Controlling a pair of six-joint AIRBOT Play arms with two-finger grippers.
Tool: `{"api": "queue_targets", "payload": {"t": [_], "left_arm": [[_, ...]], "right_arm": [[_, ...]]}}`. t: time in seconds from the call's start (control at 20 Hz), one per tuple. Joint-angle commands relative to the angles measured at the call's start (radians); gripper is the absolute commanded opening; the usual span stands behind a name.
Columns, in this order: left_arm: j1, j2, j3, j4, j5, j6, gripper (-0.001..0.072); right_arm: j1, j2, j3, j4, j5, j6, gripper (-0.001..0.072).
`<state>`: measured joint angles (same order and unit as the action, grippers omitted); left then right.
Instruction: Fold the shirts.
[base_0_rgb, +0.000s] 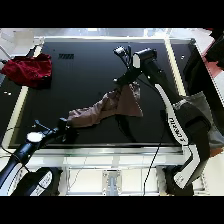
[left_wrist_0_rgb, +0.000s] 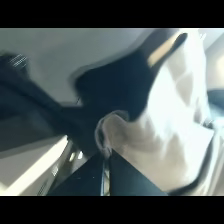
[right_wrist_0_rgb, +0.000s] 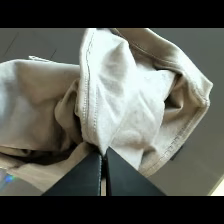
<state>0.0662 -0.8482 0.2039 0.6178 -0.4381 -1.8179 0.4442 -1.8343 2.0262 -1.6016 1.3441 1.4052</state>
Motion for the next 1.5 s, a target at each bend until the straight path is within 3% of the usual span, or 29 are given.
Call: {"api": "queue_targets", "payload": {"t": [0.0,0.25,0.3,0.45,0.65,0.8,1.0,1.25,1.4,1.45], "left_arm": [[-0.002,-0.001,0.057,-0.010,0.090,0.021,0.0009],[0.059,0.216,0.365,0.011,0.101,0.396,0.0008],[0.103,0.267,0.437,0.045,0.094,0.412,0.0007],[0.284,0.359,0.692,0.160,-0.087,0.412,0.0007],[0.440,0.322,1.054,0.270,-0.266,0.414,0.0007],[0.444,0.171,1.258,0.317,-0.465,0.413,0.0007],[0.414,-0.117,1.281,0.333,-0.694,0.413,0.0006],[0.269,-0.560,1.281,0.476,-0.666,0.404,0.0007],[0.232,-0.763,1.282,0.469,-0.541,0.312,0.0009],[0.226,-0.803,1.282,0.440,-0.497,0.306,0.0070]], "right_arm": [[0.000,0.051,0.001,-0.057,0.006,0.000,0.0013],[-0.002,0.299,0.001,-0.162,0.236,-0.034,0.0012],[-0.002,0.368,0.001,-0.177,0.290,-0.034,0.0012],[0.003,0.578,0.001,-0.173,0.386,0.006,0.0012],[0.032,0.790,0.001,-0.147,0.309,0.053,0.0011],[0.036,0.806,-0.001,-0.145,0.231,0.053,0.0011],[0.035,0.687,-0.070,-0.126,0.254,0.053,0.0010],[0.032,0.453,-0.349,-0.045,0.195,0.053,0.0011],[0.009,0.287,-0.462,-0.026,0.073,0.065,0.0014],[0.003,0.235,-0.466,-0.027,0.046,0.075,0.0016]]}}
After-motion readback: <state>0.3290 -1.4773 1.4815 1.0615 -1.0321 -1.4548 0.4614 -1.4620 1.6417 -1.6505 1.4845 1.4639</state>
